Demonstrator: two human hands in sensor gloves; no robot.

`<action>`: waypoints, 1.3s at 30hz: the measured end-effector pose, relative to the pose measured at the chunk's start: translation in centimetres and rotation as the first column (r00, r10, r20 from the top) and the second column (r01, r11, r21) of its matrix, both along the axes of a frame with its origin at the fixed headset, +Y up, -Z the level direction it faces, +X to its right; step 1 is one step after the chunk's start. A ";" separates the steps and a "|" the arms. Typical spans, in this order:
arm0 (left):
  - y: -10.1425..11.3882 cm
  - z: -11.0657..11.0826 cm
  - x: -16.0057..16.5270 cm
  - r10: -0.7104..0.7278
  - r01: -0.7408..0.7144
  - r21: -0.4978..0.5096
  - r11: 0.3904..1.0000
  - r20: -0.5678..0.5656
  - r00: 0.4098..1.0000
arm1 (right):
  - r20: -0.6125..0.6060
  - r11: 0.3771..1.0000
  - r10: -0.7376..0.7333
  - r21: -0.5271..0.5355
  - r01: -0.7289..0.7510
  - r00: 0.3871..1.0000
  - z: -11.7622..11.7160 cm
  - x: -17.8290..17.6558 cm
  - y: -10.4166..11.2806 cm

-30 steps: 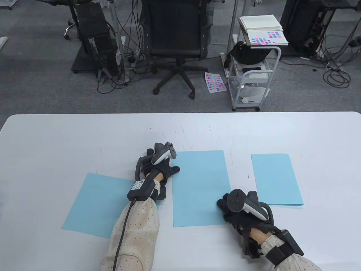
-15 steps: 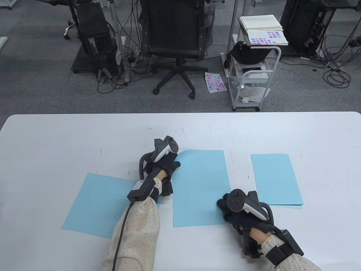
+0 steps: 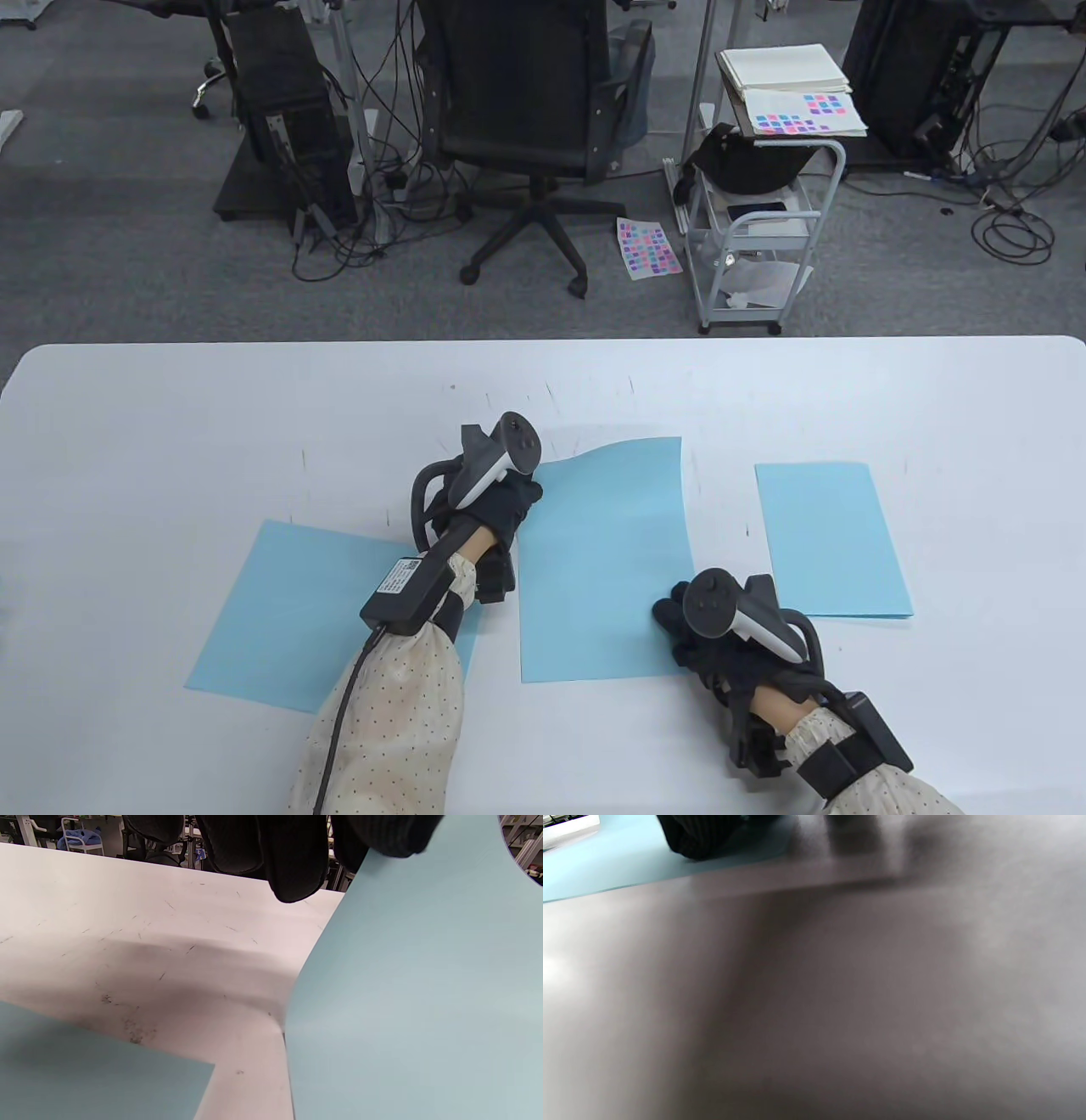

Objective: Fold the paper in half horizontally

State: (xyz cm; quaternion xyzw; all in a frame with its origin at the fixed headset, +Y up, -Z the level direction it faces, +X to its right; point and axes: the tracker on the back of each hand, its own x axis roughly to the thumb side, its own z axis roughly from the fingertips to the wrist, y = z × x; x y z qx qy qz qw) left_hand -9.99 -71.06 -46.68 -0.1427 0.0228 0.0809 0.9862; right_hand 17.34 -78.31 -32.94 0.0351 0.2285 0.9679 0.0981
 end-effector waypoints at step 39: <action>-3.1 12.3 -0.7 -0.238 0.210 0.129 0.969 0.266 0.934 | 0.019 0.998 -0.054 -0.012 0.055 0.998 0.1 0.5 -0.3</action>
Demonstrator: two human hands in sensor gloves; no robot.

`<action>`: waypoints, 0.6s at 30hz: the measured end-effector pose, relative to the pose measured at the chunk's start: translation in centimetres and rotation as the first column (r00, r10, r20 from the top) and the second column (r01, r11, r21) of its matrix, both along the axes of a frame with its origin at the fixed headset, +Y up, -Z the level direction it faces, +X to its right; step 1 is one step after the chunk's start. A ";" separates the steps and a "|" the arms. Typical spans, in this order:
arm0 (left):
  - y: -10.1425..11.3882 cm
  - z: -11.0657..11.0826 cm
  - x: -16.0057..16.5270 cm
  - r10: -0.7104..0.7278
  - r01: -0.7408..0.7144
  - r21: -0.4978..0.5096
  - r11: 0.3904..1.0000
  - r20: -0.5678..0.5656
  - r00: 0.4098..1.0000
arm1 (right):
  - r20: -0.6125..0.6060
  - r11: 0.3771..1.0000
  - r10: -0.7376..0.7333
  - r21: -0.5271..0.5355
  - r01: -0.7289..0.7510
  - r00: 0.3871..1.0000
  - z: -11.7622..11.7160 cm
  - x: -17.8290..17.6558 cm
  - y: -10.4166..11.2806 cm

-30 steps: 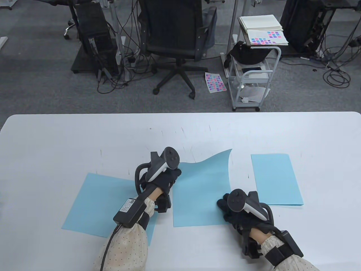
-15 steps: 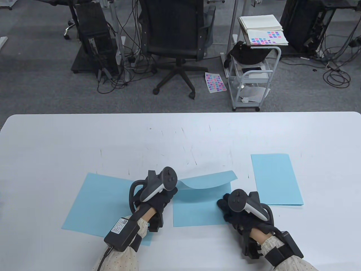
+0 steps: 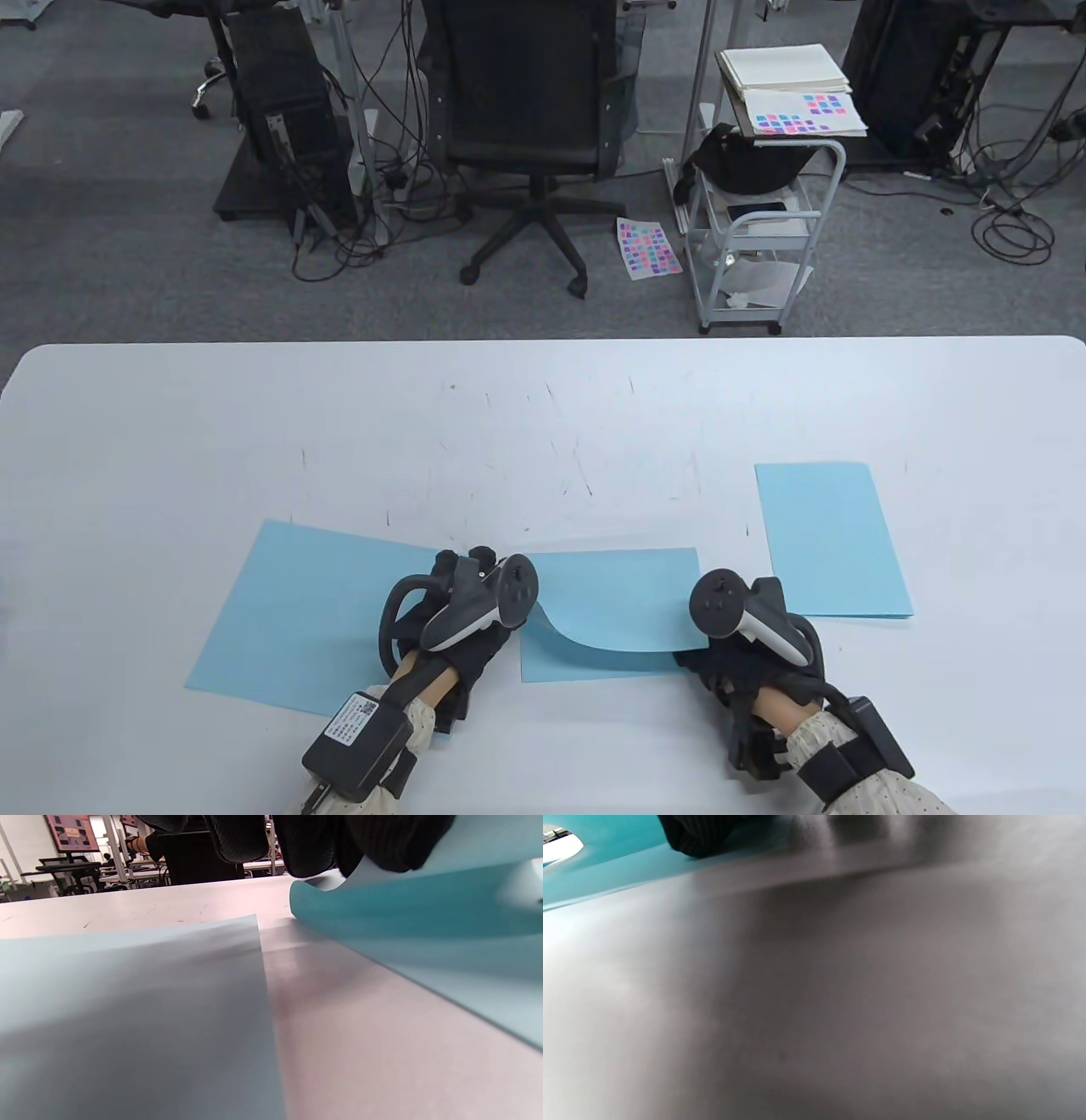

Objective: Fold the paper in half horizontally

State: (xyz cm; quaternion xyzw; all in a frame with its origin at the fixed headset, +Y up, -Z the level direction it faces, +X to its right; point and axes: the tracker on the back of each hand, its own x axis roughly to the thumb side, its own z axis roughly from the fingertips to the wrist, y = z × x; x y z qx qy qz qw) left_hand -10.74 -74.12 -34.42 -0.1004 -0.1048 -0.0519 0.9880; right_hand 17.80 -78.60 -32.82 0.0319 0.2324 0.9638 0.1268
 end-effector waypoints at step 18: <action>-2.1 0.3 1.3 -0.104 0.114 -0.104 0.988 0.098 0.990 | -0.002 1.000 0.000 -0.008 0.000 1.000 -0.1 0.1 0.0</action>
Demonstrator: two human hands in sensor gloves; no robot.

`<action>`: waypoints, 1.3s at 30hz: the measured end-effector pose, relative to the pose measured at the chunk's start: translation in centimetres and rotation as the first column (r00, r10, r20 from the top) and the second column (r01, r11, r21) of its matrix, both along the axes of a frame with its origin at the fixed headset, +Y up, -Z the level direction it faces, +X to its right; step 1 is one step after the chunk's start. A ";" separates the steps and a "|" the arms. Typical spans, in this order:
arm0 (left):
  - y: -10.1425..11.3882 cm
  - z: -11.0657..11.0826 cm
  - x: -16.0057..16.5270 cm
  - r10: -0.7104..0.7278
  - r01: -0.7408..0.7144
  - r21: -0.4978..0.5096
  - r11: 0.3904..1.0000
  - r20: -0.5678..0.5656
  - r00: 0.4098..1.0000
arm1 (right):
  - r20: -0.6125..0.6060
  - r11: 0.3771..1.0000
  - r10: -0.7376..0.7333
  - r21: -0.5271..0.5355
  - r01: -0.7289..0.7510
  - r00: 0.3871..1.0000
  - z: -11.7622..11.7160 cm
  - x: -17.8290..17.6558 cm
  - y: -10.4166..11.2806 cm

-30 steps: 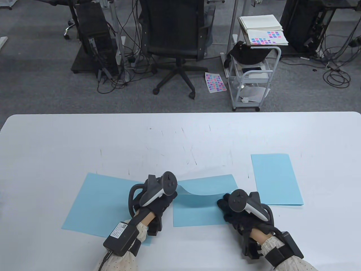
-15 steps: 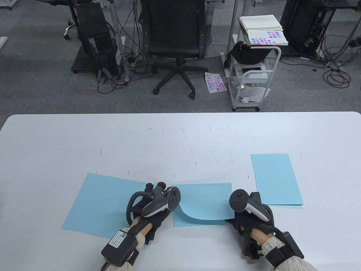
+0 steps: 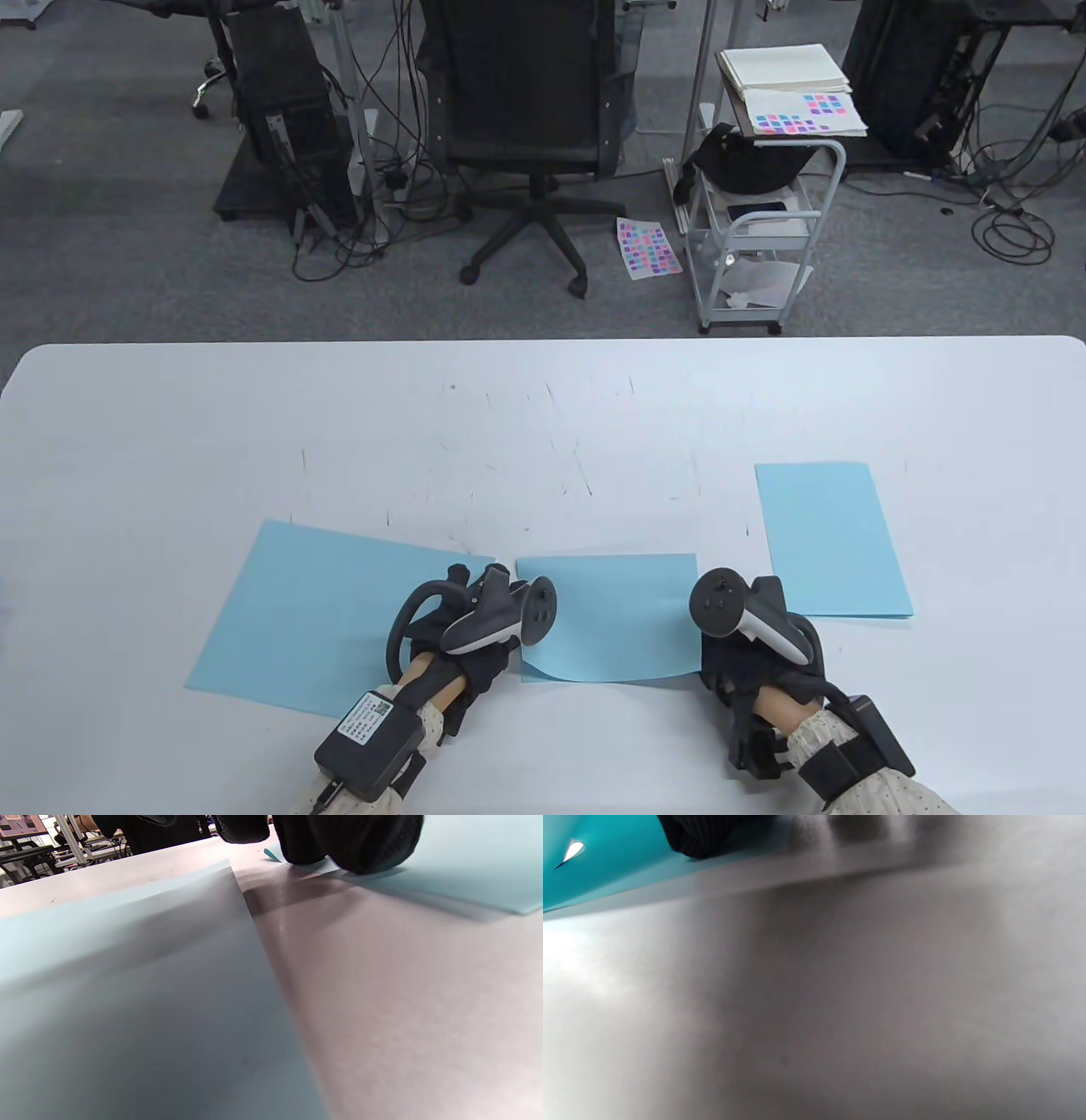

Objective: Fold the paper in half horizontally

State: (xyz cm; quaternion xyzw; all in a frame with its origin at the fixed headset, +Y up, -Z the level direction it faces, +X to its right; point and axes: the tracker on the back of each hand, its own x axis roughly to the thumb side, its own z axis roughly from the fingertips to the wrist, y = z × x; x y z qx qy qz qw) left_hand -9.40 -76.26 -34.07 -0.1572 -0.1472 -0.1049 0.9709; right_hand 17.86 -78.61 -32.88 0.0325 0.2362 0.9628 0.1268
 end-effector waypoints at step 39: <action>-1.0 1.4 1.6 -0.075 0.072 -0.061 0.996 -0.050 0.996 | 0.148 0.970 -0.147 0.214 0.113 0.978 -1.5 1.0 7.3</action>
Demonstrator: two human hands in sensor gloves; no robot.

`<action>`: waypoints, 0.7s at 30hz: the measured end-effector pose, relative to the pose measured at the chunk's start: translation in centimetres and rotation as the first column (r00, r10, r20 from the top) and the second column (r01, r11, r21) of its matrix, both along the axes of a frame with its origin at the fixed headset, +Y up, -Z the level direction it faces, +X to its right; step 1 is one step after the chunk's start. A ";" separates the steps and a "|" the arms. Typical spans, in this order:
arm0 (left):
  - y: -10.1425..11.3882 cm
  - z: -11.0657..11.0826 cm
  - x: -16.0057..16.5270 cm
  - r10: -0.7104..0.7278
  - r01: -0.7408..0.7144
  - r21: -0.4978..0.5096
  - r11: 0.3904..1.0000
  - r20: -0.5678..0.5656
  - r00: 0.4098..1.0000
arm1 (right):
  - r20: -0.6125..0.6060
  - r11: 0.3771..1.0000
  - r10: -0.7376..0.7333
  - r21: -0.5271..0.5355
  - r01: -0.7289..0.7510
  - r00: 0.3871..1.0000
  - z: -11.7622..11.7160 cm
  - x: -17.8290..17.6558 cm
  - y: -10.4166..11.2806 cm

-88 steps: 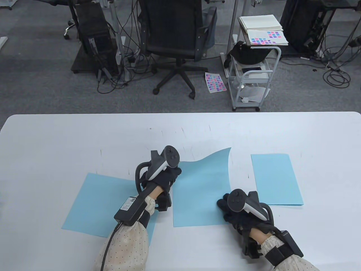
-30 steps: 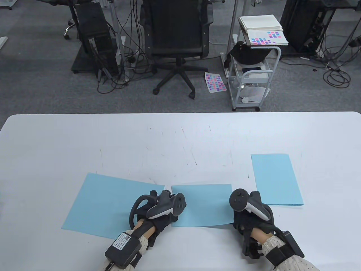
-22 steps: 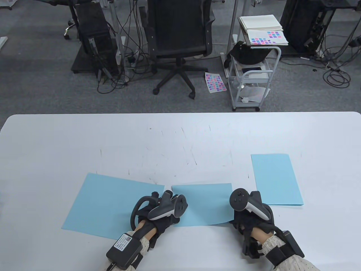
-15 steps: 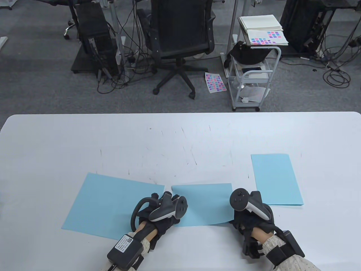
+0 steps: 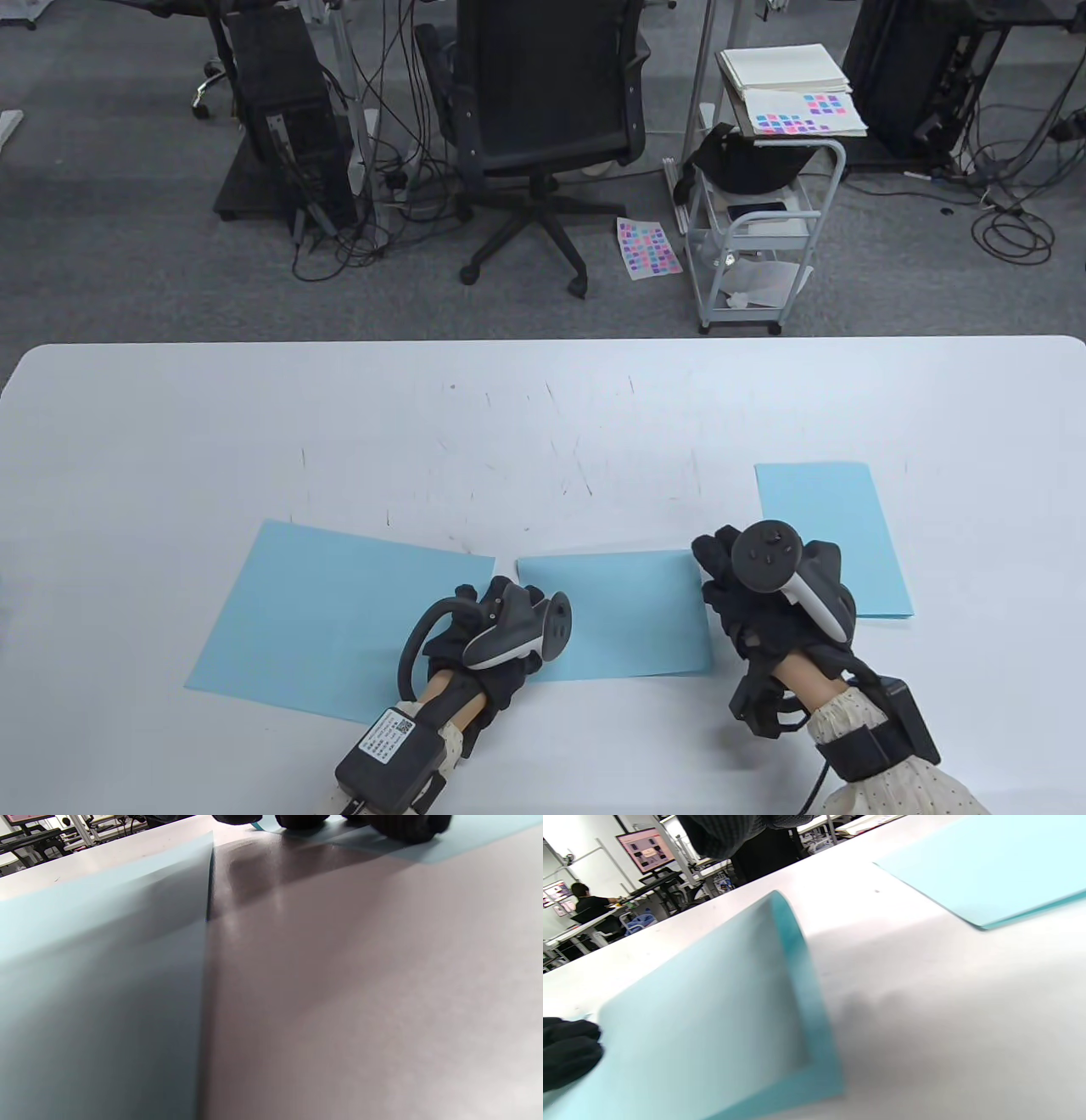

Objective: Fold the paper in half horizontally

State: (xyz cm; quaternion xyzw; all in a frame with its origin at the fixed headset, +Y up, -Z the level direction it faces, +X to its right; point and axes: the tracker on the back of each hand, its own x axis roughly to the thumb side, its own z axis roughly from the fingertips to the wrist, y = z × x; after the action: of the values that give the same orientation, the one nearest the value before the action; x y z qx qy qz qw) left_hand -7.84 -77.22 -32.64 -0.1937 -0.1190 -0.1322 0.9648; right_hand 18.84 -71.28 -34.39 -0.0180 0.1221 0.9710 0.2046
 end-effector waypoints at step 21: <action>-0.3 0.1 -0.7 0.063 -0.063 -0.011 0.998 -0.004 0.998 | -0.264 0.976 0.091 -0.167 -0.139 0.960 -1.6 -9.9 -7.1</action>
State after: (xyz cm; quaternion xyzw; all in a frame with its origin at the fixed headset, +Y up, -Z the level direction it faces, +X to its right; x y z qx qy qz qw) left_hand -8.50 -77.55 -32.56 -0.1956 -0.1239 -0.1006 0.9676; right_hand 8.99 -78.35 -36.00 0.0808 0.2350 0.9602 0.1277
